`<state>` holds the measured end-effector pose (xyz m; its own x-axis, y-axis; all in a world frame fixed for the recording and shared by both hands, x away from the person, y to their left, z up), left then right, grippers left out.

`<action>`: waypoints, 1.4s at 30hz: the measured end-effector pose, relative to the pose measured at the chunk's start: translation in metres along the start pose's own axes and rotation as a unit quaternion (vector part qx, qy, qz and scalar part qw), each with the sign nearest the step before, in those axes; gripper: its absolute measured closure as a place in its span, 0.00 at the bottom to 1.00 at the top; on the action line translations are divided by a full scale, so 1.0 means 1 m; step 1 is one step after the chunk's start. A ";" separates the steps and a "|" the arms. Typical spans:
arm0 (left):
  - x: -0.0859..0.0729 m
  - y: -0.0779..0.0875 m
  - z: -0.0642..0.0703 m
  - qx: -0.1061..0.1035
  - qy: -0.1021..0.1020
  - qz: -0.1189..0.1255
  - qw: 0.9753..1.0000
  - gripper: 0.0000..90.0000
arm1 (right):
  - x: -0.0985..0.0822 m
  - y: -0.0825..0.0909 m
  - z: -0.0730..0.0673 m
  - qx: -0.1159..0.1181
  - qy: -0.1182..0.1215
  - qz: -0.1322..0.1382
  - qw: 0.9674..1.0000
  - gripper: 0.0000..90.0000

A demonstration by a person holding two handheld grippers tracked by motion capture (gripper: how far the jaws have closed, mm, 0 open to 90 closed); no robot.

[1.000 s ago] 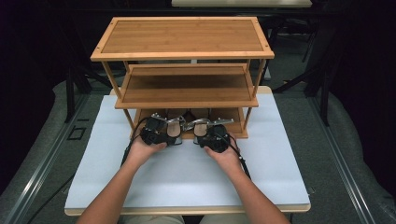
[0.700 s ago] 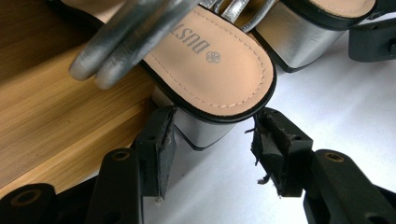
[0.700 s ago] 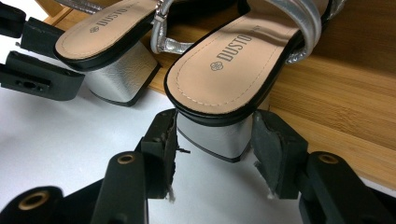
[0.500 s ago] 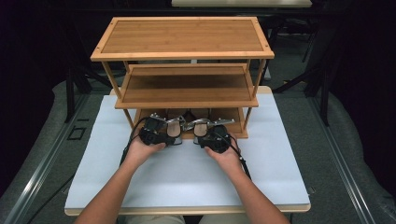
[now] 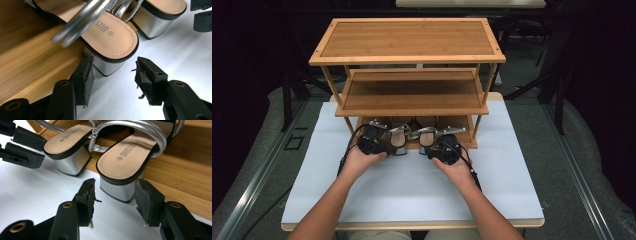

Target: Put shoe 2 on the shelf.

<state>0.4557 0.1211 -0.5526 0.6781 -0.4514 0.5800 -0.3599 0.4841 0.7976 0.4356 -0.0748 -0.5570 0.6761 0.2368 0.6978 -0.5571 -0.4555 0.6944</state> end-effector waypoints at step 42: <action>-0.043 0.081 -0.003 0.032 -0.016 -0.003 0.999 0.50 | -0.027 0.085 0.011 -0.009 0.025 0.000 1.000 0.55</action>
<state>0.3989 0.1823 -0.5134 0.6598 -0.4785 0.5795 -0.3971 0.4326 0.8094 0.3751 -0.1297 -0.5185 0.6514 0.2789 0.7056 -0.5663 -0.4401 0.6969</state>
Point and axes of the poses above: each handheld gripper's, and its own axes: y roughly backward along the jaws, x roughly out of its top, z roughly to its right, the point moved 7 cm from there along -y, roughly forward along the jaws, and after that the axes turned 3 degrees about -z, right-handed, at the moved point
